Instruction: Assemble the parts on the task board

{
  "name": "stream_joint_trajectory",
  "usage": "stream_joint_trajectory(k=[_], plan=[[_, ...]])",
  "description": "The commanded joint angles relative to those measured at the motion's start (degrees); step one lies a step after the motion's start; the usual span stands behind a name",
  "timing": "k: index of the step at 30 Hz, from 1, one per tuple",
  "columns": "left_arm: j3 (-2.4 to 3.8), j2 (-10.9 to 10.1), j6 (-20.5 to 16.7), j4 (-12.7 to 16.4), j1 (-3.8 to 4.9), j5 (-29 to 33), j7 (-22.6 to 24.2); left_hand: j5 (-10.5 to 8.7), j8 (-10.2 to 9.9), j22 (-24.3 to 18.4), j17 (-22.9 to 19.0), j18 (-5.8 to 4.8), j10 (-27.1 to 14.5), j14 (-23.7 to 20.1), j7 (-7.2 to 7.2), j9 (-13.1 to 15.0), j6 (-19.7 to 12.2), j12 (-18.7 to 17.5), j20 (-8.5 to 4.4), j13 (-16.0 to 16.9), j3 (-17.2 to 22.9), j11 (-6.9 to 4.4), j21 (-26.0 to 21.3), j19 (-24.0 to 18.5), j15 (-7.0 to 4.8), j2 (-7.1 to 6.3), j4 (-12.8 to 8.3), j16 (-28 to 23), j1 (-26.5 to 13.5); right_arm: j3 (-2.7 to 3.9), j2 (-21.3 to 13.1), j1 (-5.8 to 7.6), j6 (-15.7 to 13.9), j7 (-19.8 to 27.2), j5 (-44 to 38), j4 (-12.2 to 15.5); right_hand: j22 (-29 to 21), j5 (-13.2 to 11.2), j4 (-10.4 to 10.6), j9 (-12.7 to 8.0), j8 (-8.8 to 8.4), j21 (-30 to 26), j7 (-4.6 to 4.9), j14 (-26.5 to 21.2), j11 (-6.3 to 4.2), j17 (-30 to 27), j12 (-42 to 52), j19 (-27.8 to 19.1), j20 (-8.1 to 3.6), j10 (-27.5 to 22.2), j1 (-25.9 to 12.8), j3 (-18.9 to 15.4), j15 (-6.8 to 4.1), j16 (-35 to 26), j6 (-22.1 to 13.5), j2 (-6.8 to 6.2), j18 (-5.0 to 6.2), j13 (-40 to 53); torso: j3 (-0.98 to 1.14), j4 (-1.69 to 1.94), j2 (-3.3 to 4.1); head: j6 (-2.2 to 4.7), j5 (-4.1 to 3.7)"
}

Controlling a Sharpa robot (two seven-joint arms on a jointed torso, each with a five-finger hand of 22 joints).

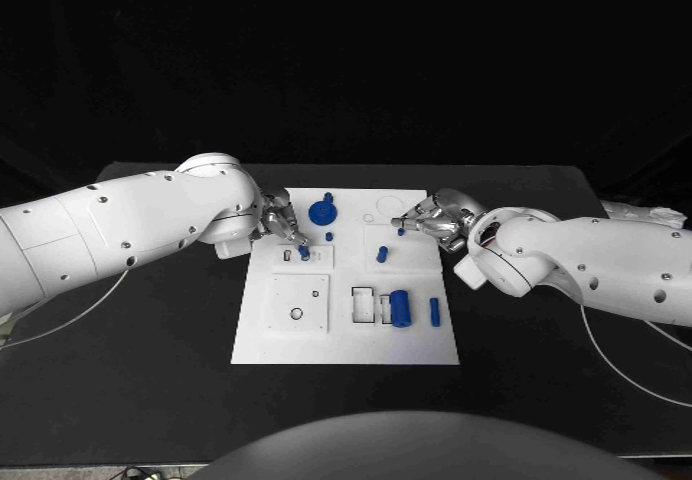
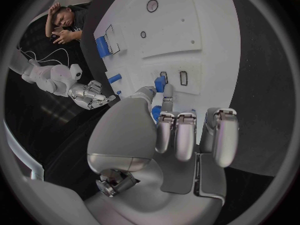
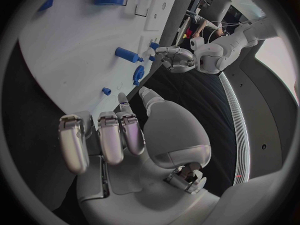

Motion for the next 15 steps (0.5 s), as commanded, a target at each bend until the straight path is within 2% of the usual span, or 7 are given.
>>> stream_joint_trajectory(k=[1,15], plan=[[0.04,0.05,0.88,0.18,0.02,-0.12,0.13,0.28,-0.38,15.09,15.07,-0.43,5.96,5.97,0.14,0.02,-0.14,-0.31,-0.14,15.07,-0.30,0.30,0.14,5.82,0.38,0.26,0.10,0.14,-0.49,-0.01,0.04,-0.04,0.29,0.46,-0.45,0.02,15.05,0.36,-0.18,0.08,0.22,0.26,0.30,6.07,0.26,15.10,0.23,6.00,0.49,6.05,0.62,-0.24,0.49,0.24,-0.04,-0.02,-0.39,15.09,-0.01,0.00,0.00,0.01,-0.02],[0.04,-0.02,1.57,0.16,0.02,-0.12,0.15,0.37,-0.38,15.09,15.07,-0.43,5.96,5.97,0.07,0.05,-0.11,-0.31,-0.13,15.07,-0.19,0.26,0.14,5.82,0.39,0.41,0.00,0.14,-0.31,-0.01,0.05,-0.04,0.30,0.44,-0.45,-0.03,15.05,0.36,-0.18,0.08,0.22,0.26,0.30,6.07,0.26,15.10,0.23,6.00,0.49,6.05,0.62,-0.24,0.49,0.24,-0.04,-0.02,-0.39,15.09,-0.01,-0.03,-0.01,0.01,0.02]])
